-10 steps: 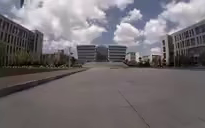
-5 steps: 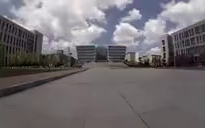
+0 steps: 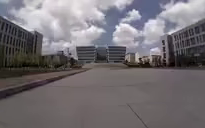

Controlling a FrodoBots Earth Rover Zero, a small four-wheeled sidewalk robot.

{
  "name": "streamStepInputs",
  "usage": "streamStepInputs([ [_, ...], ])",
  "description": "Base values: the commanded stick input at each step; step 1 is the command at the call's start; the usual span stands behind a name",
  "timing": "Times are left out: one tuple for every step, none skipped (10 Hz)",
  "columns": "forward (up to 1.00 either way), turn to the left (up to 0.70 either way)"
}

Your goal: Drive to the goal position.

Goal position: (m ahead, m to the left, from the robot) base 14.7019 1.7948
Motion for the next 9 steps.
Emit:
streamStepInputs([
  [0.70, 0.02],
  [0.70, 0.00],
  [0.70, 0.00],
  [0.70, 0.00],
  [0.70, 0.00],
  [0.70, 0.00],
  [0.70, 0.00],
  [0.70, 0.00],
  [0.70, 0.00],
])
